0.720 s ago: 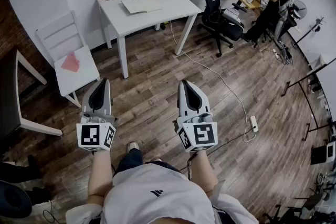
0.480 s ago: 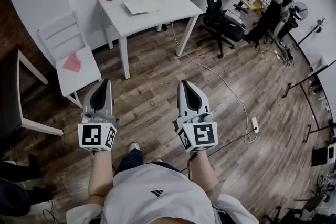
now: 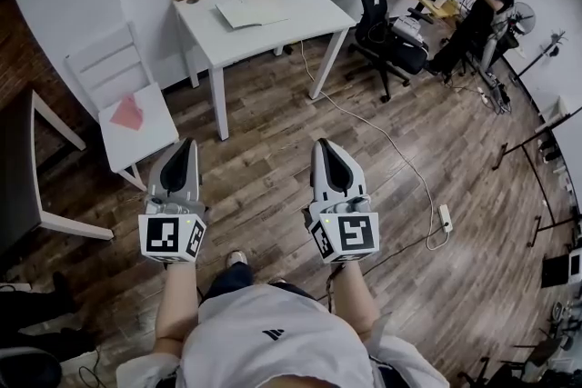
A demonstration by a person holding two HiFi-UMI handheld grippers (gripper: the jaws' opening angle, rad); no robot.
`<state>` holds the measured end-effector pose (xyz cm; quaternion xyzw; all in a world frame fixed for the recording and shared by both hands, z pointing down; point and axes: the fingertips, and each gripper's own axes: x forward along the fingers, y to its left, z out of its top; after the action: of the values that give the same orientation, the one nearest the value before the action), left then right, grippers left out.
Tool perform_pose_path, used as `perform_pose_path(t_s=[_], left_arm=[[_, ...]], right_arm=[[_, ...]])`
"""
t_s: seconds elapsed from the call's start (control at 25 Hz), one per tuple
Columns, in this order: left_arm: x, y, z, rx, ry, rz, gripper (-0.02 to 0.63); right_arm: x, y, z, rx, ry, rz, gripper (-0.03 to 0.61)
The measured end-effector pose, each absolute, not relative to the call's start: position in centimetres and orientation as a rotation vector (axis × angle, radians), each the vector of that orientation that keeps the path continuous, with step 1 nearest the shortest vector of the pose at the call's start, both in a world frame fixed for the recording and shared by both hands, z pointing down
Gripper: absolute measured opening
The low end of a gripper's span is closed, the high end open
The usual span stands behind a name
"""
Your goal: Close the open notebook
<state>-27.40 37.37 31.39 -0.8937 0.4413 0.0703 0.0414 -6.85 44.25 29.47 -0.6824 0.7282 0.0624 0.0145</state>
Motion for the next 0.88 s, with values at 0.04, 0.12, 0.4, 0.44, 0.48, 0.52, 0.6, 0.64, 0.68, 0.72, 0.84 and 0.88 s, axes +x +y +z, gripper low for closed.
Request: perform_pose_path(t_s=[0.04, 0.12, 0.4, 0.44, 0.48, 0.52, 0.6, 0.64, 0.68, 0.72, 0.84, 0.88], left_arm=[[-27.5, 36.9, 31.4, -2.737, 1.347, 0.217, 0.008], [-27.8, 35.9, 31.3, -2.738, 1.337, 0.222, 0.008], [-29.2, 32.5, 30.9, -2.75, 1.293, 0.269, 0.008], [-29.4, 32.1, 31.0, -2.754, 1.285, 0.27, 0.008], [-29.6, 31.6, 31.1, -2.758, 1.28, 0.27, 0.008], [-29.8, 31.1, 31.2, -2.761, 1.278, 0.27, 0.008], [-30.0, 30.1, 31.4, -2.769, 1.276, 0.275, 0.008], [-30.0, 29.6, 31.4, -2.773, 1.276, 0.279, 0.008], [-29.9, 29.0, 31.4, -2.776, 1.276, 0.283, 0.008], [-29.9, 28.3, 31.4, -2.778, 1.277, 0.286, 0.008], [-29.2, 26.2, 31.6, -2.78, 1.282, 0.287, 0.008], [-28.9, 25.4, 31.8, -2.78, 1.285, 0.285, 0.008]], right_arm=[[-6.9, 43.8, 29.4, -2.125, 2.258, 0.194, -0.006], [-7.1, 42.8, 29.3, -2.126, 2.25, 0.193, -0.006], [-8.1, 40.0, 29.4, -2.148, 2.198, 0.195, -0.006], [-8.4, 39.7, 29.5, -2.151, 2.195, 0.198, -0.006], [-8.8, 39.4, 29.6, -2.155, 2.194, 0.199, -0.006], [-9.1, 38.9, 29.7, -2.159, 2.197, 0.2, -0.006], [-9.4, 37.9, 29.9, -2.167, 2.207, 0.198, -0.006], [-9.5, 37.4, 30.0, -2.17, 2.211, 0.197, -0.006], [-9.5, 36.8, 30.1, -2.172, 2.213, 0.195, -0.006], [-9.4, 36.2, 30.1, -2.172, 2.214, 0.195, -0.006], [-8.6, 33.9, 30.3, -2.166, 2.218, 0.189, -0.006], [-8.3, 33.0, 30.4, -2.165, 2.22, 0.189, -0.006]])
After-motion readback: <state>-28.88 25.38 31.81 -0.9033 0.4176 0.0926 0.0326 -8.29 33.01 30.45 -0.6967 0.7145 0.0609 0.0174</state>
